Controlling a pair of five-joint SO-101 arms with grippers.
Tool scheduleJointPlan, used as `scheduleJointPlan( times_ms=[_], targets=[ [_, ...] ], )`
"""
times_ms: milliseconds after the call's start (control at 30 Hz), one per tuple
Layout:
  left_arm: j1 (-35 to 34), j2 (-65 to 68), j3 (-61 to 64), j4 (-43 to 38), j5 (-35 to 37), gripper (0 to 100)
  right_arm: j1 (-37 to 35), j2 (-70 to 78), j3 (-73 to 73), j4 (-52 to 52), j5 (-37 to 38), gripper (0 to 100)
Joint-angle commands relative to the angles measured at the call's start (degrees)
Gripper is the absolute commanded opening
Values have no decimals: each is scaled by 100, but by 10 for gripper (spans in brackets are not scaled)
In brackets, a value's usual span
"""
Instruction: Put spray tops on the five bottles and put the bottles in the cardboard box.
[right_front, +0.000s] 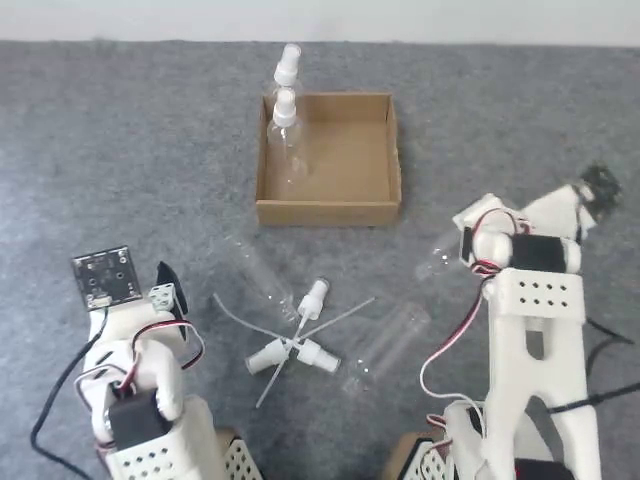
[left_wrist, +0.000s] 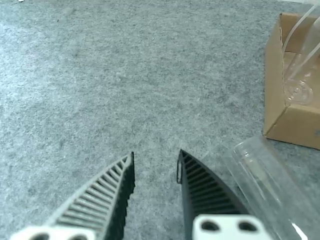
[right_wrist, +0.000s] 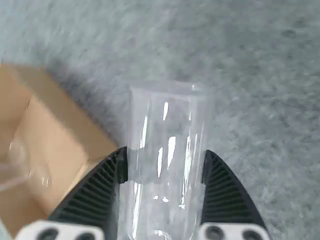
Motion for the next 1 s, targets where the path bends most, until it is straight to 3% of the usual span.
scheduleJointPlan(
  times_ms=[0, 133, 333, 533, 967],
  targets=[
    [-18, -62, -48, -123, -35, 132, 418, -215, 281, -664, -176, 80],
    [-18, -62, -48, -123, -35, 132, 725, -215, 730, -1288, -167, 84],
    [-18, -62, -48, -123, -35, 132, 857, -215, 949, -1376, -79, 91],
    [-18, -62, -48, -123, -35, 132, 629, -207, 1002, -1209, 18, 236],
    [-18, -62, -40, -123, -35, 133, 400, -286, 941, -1103, 334, 240]
  ],
)
